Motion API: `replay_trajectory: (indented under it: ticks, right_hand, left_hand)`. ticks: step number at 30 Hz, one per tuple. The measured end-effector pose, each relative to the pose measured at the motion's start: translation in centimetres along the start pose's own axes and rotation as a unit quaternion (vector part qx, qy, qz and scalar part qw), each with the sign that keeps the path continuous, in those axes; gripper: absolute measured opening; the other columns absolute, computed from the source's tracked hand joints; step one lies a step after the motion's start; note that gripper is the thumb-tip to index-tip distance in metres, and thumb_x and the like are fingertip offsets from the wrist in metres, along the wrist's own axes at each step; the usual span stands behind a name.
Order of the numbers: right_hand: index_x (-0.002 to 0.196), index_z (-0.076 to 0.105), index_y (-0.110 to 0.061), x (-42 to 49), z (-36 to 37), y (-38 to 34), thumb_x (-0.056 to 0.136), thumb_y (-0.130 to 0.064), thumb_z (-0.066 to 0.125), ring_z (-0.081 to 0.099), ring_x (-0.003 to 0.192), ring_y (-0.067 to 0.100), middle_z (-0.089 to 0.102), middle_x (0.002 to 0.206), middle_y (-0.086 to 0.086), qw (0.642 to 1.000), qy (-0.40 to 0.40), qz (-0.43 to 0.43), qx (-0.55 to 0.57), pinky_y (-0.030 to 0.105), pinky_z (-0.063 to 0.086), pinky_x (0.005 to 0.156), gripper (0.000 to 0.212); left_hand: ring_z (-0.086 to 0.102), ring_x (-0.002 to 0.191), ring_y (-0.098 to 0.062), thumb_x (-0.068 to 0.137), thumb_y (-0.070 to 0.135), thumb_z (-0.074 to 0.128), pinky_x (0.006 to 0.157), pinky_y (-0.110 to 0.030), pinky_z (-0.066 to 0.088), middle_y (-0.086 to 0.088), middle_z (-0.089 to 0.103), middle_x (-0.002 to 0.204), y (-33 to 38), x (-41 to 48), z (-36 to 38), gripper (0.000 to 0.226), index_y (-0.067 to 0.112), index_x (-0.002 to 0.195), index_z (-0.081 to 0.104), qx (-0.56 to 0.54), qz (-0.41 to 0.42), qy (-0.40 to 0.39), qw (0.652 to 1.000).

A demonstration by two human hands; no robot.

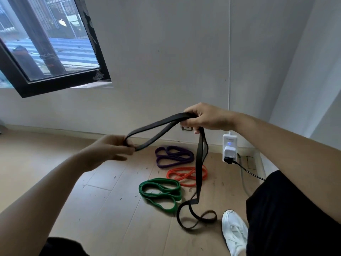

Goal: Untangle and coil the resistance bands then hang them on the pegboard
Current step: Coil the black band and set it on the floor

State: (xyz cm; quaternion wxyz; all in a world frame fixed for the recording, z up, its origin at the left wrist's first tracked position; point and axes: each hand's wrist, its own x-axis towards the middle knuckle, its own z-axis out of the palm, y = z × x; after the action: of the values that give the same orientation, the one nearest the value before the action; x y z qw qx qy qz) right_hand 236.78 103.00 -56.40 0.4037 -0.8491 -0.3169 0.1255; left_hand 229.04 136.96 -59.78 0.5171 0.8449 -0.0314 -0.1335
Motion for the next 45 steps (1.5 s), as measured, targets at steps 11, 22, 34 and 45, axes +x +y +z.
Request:
replay_trajectory:
  ticks: [11,22,34,45]
  right_hand:
    - [0.093,0.067,-0.018,1.3,4.6,-1.5,0.093,-0.024,0.07,0.051,0.064,0.007,0.059,0.075,-0.009,0.984,-0.082,-0.015,-0.156,0.027,0.042,0.063,0.007]
    - [0.086,0.068,-0.014,1.5,3.9,-0.4,0.087,-0.018,0.078,0.063,0.074,0.014,0.067,0.077,0.003,0.99,-0.138,-0.005,0.001,0.034,0.049,0.073,0.011]
    - [0.1,0.066,0.003,1.3,2.4,3.0,0.098,-0.012,0.064,0.066,0.087,0.022,0.065,0.089,0.016,0.983,-0.168,0.066,0.029,0.041,0.052,0.093,0.016]
    - [0.111,0.065,0.0,0.6,0.1,1.7,0.097,-0.031,0.06,0.059,0.069,0.021,0.049,0.075,0.011,0.991,-0.018,0.022,0.129,0.042,0.054,0.083,0.034]
  left_hand:
    - [0.065,0.121,-0.021,0.091,0.04,0.067,0.107,-0.036,0.048,-0.007,0.071,0.126,3.7,1.1,7.6,0.046,0.015,0.13,0.064,-0.049,0.046,-0.1,0.993]
    - [0.045,0.065,-0.021,0.094,0.041,0.065,0.076,-0.044,0.041,-0.004,0.046,0.071,4.9,1.9,7.7,0.034,0.009,0.083,0.06,-0.073,0.134,-0.025,0.988]
    - [0.048,0.061,-0.011,0.089,0.041,0.061,0.073,-0.029,0.047,0.004,0.051,0.068,4.2,0.5,1.0,0.027,0.014,0.087,0.058,-0.258,0.107,0.083,0.957]
    - [0.055,0.073,-0.021,0.079,0.044,0.079,0.078,-0.034,0.048,-0.007,0.055,0.073,1.1,1.0,1.2,0.059,-0.005,0.11,0.068,-0.036,-0.001,-0.068,0.997]
